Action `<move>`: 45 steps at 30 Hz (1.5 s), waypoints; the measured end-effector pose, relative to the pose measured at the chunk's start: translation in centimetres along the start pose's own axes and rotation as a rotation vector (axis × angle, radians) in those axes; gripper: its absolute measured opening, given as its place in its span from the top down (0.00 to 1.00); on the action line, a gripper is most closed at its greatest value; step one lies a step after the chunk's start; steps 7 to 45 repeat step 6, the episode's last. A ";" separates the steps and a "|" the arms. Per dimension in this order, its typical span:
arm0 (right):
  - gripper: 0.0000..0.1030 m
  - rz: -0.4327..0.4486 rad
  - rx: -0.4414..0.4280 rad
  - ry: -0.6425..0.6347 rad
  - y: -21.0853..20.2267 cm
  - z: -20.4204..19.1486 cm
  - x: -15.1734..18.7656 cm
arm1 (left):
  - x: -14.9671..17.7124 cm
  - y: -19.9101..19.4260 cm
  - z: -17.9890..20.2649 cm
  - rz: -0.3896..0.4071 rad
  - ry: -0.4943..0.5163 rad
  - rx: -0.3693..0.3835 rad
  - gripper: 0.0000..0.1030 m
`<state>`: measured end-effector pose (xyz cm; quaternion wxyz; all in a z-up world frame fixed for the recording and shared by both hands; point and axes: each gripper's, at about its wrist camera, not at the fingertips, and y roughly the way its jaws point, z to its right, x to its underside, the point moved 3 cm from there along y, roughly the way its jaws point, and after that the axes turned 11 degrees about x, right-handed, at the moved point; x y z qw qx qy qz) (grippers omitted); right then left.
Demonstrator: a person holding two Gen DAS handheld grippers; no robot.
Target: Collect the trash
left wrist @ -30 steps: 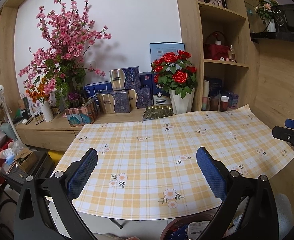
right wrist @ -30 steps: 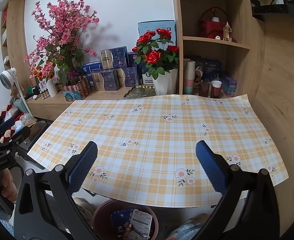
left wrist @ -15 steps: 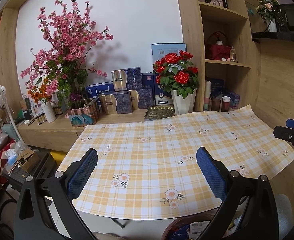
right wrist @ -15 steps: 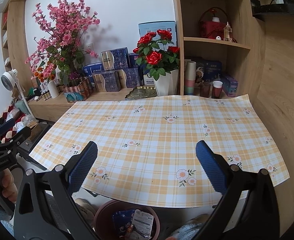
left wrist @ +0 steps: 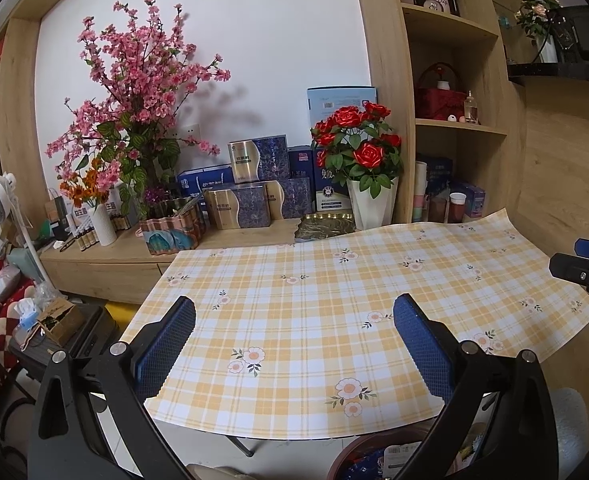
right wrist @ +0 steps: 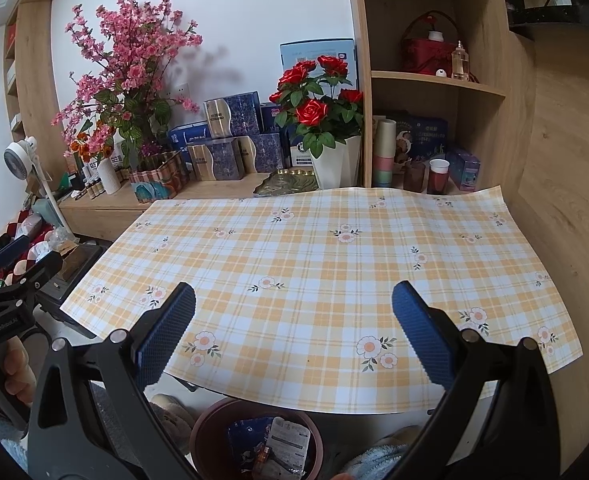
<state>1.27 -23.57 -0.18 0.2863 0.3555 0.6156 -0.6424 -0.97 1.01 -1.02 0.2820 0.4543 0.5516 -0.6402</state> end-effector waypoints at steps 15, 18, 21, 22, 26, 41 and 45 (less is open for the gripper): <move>0.06 0.000 -0.001 -0.001 0.0 -0.2 0.0 | 0.0 0.2 -0.2 -0.014 -0.003 -0.025 0.06; 0.06 0.000 -0.001 -0.001 0.0 -0.2 0.0 | 0.0 0.2 -0.2 -0.014 -0.003 -0.025 0.06; 0.06 0.000 -0.001 -0.001 0.0 -0.2 0.0 | 0.0 0.2 -0.2 -0.014 -0.003 -0.025 0.06; 0.06 0.000 -0.001 -0.001 0.0 -0.2 0.0 | 0.0 0.2 -0.2 -0.014 -0.003 -0.025 0.06; 0.06 0.000 -0.001 -0.001 0.0 -0.2 0.0 | 0.0 0.2 -0.2 -0.014 -0.003 -0.025 0.06; 0.06 0.000 -0.001 -0.001 0.0 -0.2 0.0 | 0.0 0.2 -0.2 -0.014 -0.003 -0.025 0.06; 0.06 0.000 -0.001 -0.001 0.0 -0.2 0.0 | 0.0 0.2 -0.2 -0.014 -0.003 -0.025 0.06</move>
